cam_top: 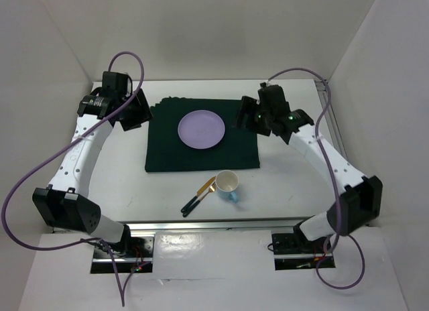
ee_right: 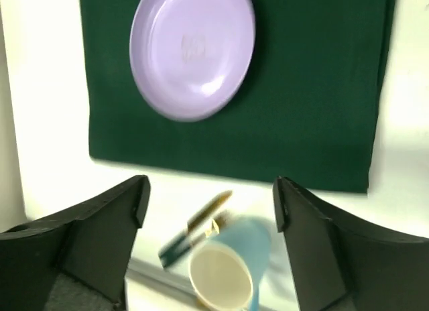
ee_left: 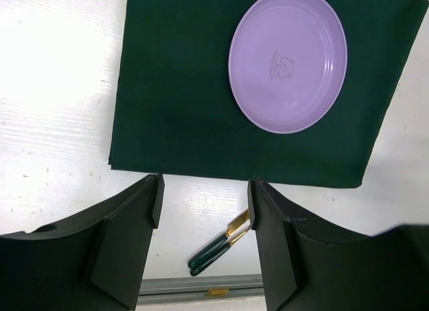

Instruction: Set the dinner table for one person

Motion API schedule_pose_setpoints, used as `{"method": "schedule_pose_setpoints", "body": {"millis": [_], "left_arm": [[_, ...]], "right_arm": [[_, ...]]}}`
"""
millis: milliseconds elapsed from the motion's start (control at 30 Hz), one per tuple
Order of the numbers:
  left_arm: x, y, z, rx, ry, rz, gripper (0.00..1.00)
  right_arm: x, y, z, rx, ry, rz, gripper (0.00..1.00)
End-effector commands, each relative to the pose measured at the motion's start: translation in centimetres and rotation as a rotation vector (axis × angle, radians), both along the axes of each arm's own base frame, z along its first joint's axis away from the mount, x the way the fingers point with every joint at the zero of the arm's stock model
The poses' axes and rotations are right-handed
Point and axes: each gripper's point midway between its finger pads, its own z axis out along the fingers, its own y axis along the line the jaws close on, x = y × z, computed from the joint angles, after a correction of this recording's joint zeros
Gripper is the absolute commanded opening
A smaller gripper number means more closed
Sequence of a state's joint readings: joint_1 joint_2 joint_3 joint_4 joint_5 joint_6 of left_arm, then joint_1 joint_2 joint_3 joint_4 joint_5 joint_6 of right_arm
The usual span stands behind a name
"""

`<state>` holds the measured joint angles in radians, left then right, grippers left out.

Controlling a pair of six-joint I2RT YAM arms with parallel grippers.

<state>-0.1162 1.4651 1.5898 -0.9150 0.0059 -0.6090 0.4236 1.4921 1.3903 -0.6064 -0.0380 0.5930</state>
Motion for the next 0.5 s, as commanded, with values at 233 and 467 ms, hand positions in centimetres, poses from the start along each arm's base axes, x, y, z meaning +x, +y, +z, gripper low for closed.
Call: {"method": "schedule_pose_setpoints", "body": {"millis": [233,467], "left_arm": [[0.2,-0.8,0.6,-0.026,-0.028,-0.046,0.70],[-0.2,-0.9,0.2,-0.031,-0.016,-0.052,0.70]], "right_arm": [[-15.2,0.7,-8.4,-0.125,0.298,0.194,0.83],[-16.7,2.1,-10.8,-0.131,0.333,0.229,0.78]]}}
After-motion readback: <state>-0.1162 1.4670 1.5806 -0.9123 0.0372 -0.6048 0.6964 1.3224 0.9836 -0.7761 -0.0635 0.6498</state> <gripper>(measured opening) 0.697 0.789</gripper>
